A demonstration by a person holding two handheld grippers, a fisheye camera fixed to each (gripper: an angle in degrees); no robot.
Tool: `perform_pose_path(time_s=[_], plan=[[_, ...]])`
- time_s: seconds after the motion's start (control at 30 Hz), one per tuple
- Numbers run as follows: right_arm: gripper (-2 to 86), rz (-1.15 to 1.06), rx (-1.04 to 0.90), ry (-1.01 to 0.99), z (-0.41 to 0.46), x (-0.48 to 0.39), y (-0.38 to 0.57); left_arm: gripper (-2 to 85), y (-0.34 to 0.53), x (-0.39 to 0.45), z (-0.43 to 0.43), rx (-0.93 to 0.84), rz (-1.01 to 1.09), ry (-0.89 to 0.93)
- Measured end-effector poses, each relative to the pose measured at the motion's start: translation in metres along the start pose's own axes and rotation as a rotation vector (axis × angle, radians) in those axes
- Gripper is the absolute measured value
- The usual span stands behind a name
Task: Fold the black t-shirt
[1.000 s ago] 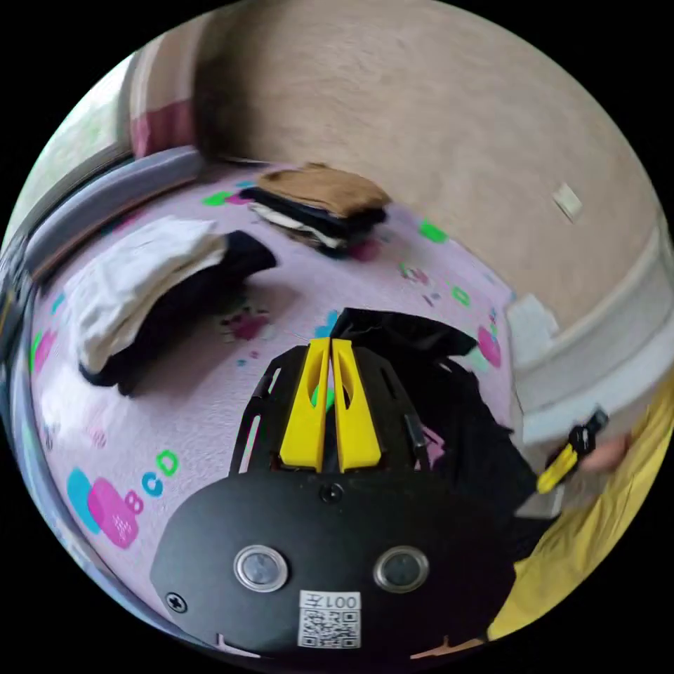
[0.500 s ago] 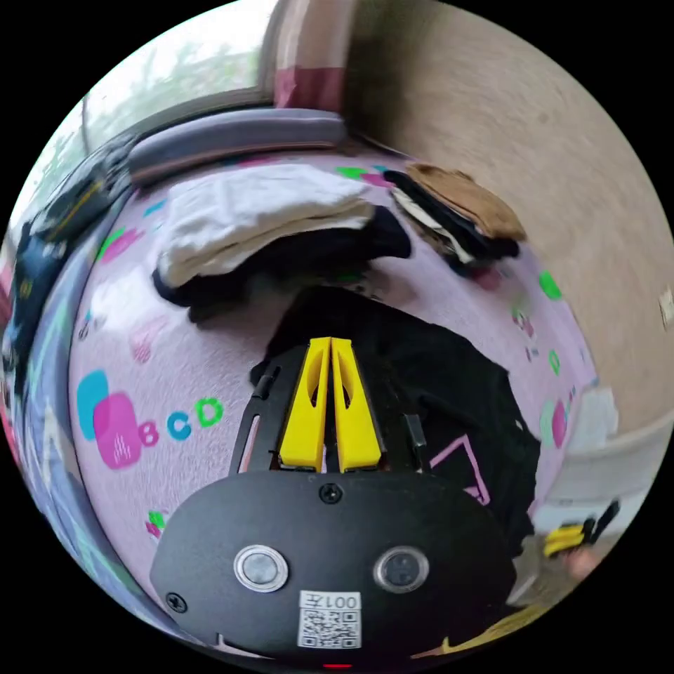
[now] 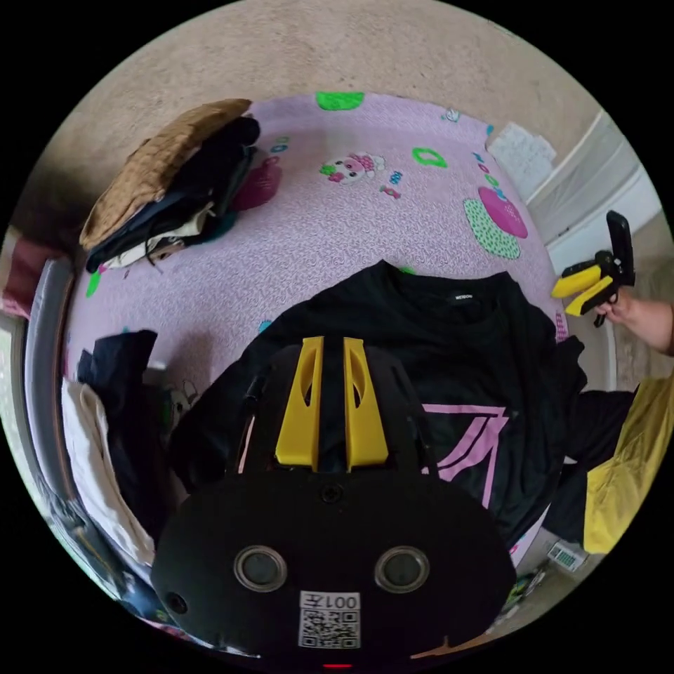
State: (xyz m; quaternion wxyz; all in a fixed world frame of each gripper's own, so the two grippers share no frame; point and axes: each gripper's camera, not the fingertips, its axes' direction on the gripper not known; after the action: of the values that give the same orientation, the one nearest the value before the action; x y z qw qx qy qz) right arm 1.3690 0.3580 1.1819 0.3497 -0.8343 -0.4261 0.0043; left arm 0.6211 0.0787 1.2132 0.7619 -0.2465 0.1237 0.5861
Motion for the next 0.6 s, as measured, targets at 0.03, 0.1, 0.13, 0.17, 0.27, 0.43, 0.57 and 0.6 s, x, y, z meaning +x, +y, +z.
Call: perform_pose_path(time_s=[0.03,0.1,0.13,0.17,0.27,0.43,0.57,0.6], plan=[[7.7,-0.005,-0.010,0.007,0.002,0.001,-0.002,2.4,-0.010,0.005,0.008,-0.023,0.041,-0.004],[8.3,-0.020,-0.038,0.037,0.007,0.003,-0.010,3.5,-0.025,0.012,0.021,-0.059,0.096,-0.006],[8.5,-0.023,-0.045,0.043,0.009,0.004,-0.011,4.1,-0.035,0.016,0.029,-0.080,0.127,-0.005],[8.8,-0.028,-0.058,0.054,0.012,0.005,-0.015,4.5,-0.044,0.020,0.036,-0.089,0.155,-0.009],[9.7,-0.022,-0.061,0.065,0.017,0.008,-0.022,5.4,-0.064,0.029,0.056,-0.115,0.211,-0.013],[10.9,0.003,-0.056,0.042,0.027,0.011,-0.030,5.4,-0.087,0.040,0.084,-0.160,0.282,-0.008],[11.2,0.007,-0.067,-0.001,0.035,0.010,-0.037,4.2,-0.097,0.050,0.106,-0.244,0.360,0.044],[11.0,0.007,-0.066,-0.015,0.036,0.008,-0.037,4.1,-0.098,0.052,0.109,-0.259,0.369,0.056]])
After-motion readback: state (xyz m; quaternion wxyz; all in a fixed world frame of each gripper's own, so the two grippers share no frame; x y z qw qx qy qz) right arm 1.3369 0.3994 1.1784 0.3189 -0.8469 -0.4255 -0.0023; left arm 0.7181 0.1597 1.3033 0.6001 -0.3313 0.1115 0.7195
